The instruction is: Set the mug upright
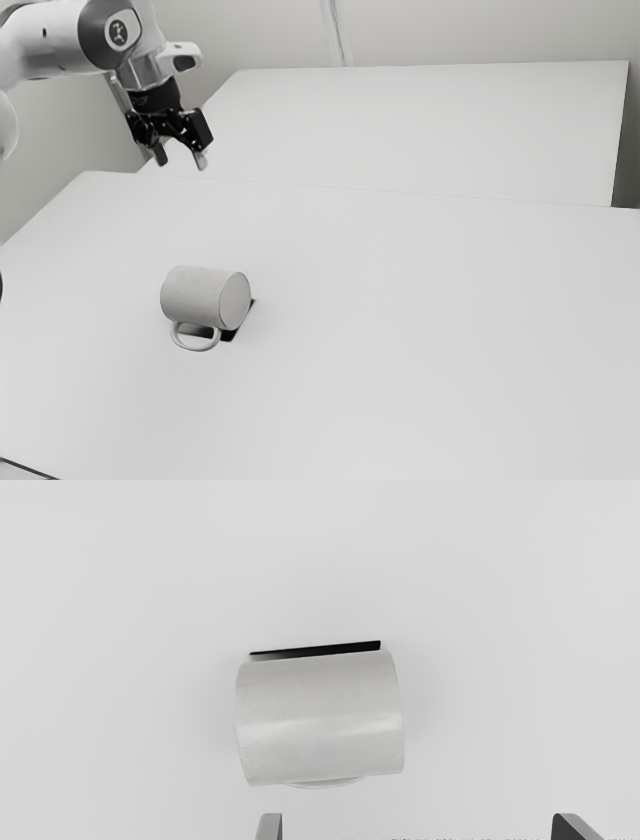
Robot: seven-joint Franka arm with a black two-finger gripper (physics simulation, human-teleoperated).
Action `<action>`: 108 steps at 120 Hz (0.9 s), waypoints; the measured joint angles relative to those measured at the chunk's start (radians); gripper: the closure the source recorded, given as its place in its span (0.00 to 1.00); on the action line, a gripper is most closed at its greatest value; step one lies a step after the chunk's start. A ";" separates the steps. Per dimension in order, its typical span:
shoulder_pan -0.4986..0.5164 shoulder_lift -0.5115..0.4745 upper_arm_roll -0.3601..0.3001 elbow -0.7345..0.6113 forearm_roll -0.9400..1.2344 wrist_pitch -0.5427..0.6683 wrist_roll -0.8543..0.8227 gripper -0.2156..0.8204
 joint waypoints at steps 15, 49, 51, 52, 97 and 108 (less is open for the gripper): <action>0.001 -0.010 0.004 -0.011 -0.003 0.005 0.027 0.23; 0.128 0.005 0.008 -0.103 -0.165 -0.067 0.089 0.23; 0.141 0.012 0.007 -0.103 -0.181 -0.078 0.095 0.23; 0.148 0.016 0.006 -0.103 -0.189 -0.084 0.098 0.23; 0.384 0.233 -0.018 -0.025 -0.410 -0.186 0.288 0.23; 0.524 0.264 -0.145 -0.014 -0.429 -0.193 0.336 0.23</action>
